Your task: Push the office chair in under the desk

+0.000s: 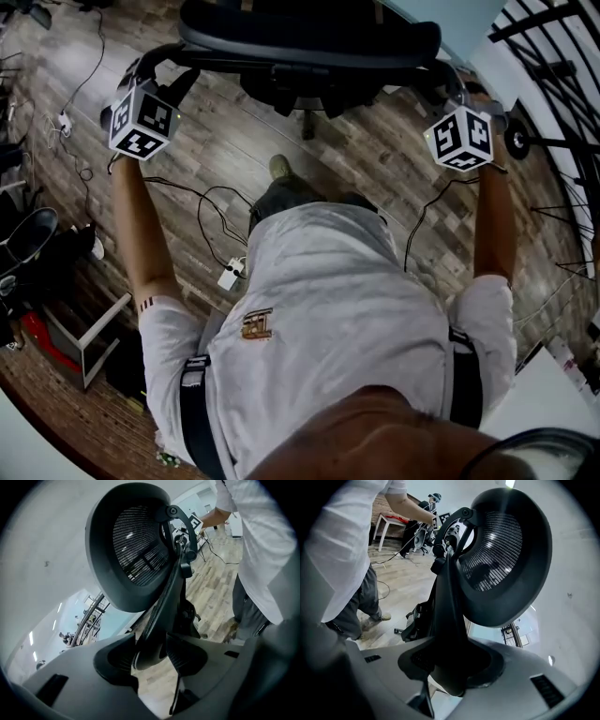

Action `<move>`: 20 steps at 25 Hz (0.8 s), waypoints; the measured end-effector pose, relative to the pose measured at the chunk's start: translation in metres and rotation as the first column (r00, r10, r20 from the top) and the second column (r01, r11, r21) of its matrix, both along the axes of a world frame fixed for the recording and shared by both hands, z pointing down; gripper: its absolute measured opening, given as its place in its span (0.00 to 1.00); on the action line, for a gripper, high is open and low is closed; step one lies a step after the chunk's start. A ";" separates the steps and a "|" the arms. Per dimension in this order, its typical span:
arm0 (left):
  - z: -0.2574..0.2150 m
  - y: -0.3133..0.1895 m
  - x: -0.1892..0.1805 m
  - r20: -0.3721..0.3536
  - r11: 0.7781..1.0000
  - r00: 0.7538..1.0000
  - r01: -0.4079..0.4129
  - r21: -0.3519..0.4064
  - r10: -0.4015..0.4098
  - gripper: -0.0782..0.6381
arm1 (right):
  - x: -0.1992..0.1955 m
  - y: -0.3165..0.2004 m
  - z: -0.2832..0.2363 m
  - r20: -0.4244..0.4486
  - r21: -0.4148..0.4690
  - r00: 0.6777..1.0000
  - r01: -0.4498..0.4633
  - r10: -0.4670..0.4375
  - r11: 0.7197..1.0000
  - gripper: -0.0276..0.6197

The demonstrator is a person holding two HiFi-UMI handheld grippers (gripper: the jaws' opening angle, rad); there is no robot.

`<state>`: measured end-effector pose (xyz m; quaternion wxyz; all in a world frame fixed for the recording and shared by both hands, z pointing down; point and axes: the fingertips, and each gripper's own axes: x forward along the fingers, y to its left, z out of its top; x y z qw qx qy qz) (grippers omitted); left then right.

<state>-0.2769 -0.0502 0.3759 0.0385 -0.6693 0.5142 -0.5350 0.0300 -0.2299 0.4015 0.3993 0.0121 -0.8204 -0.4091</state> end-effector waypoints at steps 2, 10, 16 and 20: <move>-0.001 -0.012 -0.026 0.003 0.999 0.999 -0.035 0.001 0.035 0.41 | -0.020 -0.002 0.000 0.003 0.000 1.000 -0.031 0.031 1.000 0.31; -0.003 -0.044 -0.102 0.013 0.992 0.992 -0.126 0.000 0.126 0.41 | -0.083 -0.006 0.000 0.005 0.000 0.992 -0.123 0.123 0.992 0.31; -0.002 -0.069 -0.144 0.021 0.986 0.985 -0.169 -0.001 0.169 0.42 | -0.121 -0.018 0.002 0.012 -0.001 0.986 -0.166 0.166 0.986 0.31; 0.002 -0.093 -0.176 0.011 0.982 0.982 -0.186 -0.004 0.186 0.42 | -0.150 -0.035 0.007 -0.006 -0.011 0.983 -0.185 0.185 0.983 0.31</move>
